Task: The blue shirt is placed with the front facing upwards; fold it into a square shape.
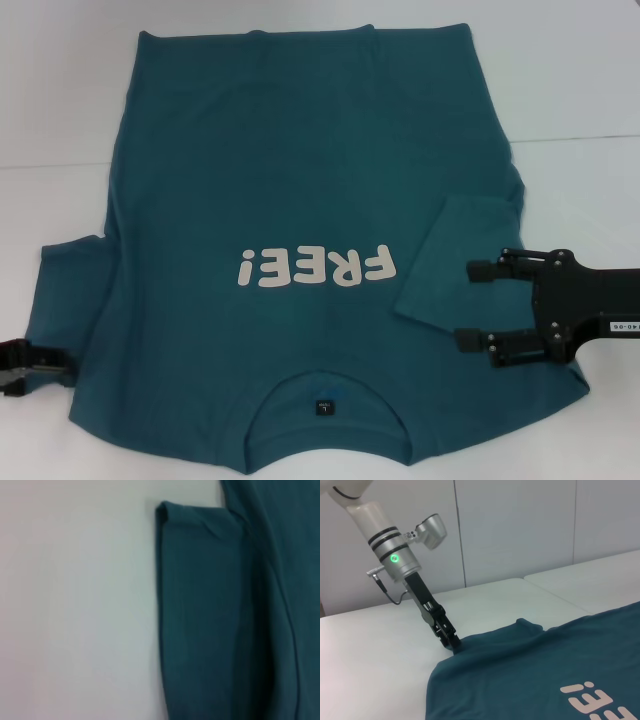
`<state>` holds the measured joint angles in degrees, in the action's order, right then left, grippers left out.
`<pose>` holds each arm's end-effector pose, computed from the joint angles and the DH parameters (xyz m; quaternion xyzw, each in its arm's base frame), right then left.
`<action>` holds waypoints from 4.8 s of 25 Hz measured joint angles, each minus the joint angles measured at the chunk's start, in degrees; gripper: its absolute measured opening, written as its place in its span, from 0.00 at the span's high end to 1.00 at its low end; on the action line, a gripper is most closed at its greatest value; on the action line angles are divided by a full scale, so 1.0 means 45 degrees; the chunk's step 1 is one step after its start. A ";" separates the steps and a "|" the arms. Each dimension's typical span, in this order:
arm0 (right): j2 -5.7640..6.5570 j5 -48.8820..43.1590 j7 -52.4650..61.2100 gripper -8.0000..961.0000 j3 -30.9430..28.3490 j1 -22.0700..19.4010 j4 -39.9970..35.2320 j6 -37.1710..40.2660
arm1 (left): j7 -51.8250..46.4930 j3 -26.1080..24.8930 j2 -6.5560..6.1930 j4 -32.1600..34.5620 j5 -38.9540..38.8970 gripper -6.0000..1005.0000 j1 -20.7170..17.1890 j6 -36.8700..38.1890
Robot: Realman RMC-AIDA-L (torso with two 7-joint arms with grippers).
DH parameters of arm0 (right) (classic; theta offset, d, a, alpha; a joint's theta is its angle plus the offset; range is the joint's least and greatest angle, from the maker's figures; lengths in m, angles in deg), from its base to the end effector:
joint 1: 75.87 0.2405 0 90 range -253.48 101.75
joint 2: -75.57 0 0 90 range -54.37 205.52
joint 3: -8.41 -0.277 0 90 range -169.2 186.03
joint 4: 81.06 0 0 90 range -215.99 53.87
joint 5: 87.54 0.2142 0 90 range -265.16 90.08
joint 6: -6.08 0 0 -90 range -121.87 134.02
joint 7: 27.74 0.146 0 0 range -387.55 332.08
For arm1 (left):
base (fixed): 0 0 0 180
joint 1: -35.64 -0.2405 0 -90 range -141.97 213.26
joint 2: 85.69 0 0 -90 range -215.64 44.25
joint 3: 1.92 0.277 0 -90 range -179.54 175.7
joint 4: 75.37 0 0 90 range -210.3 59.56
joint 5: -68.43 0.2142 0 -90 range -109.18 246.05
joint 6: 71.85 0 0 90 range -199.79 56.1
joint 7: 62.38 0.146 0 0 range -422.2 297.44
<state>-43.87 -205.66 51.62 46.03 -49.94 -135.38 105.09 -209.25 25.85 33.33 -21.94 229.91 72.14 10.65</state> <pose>0.2789 0.3262 0.0346 -0.9597 0.1362 0.2002 0.1428 -0.3445 0.3667 0.0482 -0.6997 -0.6728 0.0060 0.2402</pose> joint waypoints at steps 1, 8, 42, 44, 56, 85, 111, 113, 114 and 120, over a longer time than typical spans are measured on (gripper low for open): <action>0.0000 0.0000 0.0000 0.04 0.0000 0.0000 0.0000 0.0008 | 0.0000 0.0001 -0.0007 -0.0074 -0.0006 0.18 0.0047 0.0003; 0.0000 0.0000 0.0000 0.04 0.0000 -0.0022 0.0000 -0.0005 | 0.0074 0.0000 -0.0005 -0.0214 -0.0503 0.18 0.0214 0.0014; -0.0020 0.0000 0.0019 0.04 0.0000 -0.0146 0.0000 0.0088 | -0.0218 -0.0005 -0.0043 0.0205 0.0215 0.19 0.0110 -0.0391; -0.0020 0.0000 0.0008 0.04 0.0000 -0.0161 0.0000 0.0088 | -0.0302 -0.0002 -0.0043 0.0303 0.0330 0.19 0.0110 -0.0318; -0.0021 0.0020 0.0000 0.04 0.0001 -0.0159 0.0000 0.0086 | -0.0359 0.0353 -0.0006 -0.0035 0.0388 0.19 0.0194 -0.0285; -0.0019 0.0059 0.0001 0.04 0.0000 -0.0213 0.0000 0.0086 | -0.0390 0.0391 0.0033 -0.0405 0.0278 0.20 0.0521 -0.0419; -0.0020 0.0080 0.0077 0.04 -0.0098 -0.0239 -0.0027 0.0255 | -0.0657 0.0487 0.0014 -0.0507 0.0385 0.72 0.0560 -0.0651; -0.0020 0.0080 0.0083 0.04 -0.0099 -0.0254 -0.0037 0.0260 | -0.0660 0.0488 0.0016 -0.0507 0.0385 0.86 0.0562 -0.0654; -0.0020 0.0080 0.0084 0.04 -0.0099 -0.0260 -0.0044 0.0262 | -0.0661 0.0487 0.0016 -0.0508 0.0385 0.87 0.0563 -0.0656; -0.0019 0.0080 0.0067 0.04 -0.0093 -0.0273 -0.0032 0.0263 | -0.0663 0.0678 0.0058 -0.0526 0.0385 0.91 0.0563 -0.0658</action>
<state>-43.95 -205.30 51.92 45.61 -51.17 -135.52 106.28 -212.23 28.91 33.59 -24.31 231.64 74.67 7.69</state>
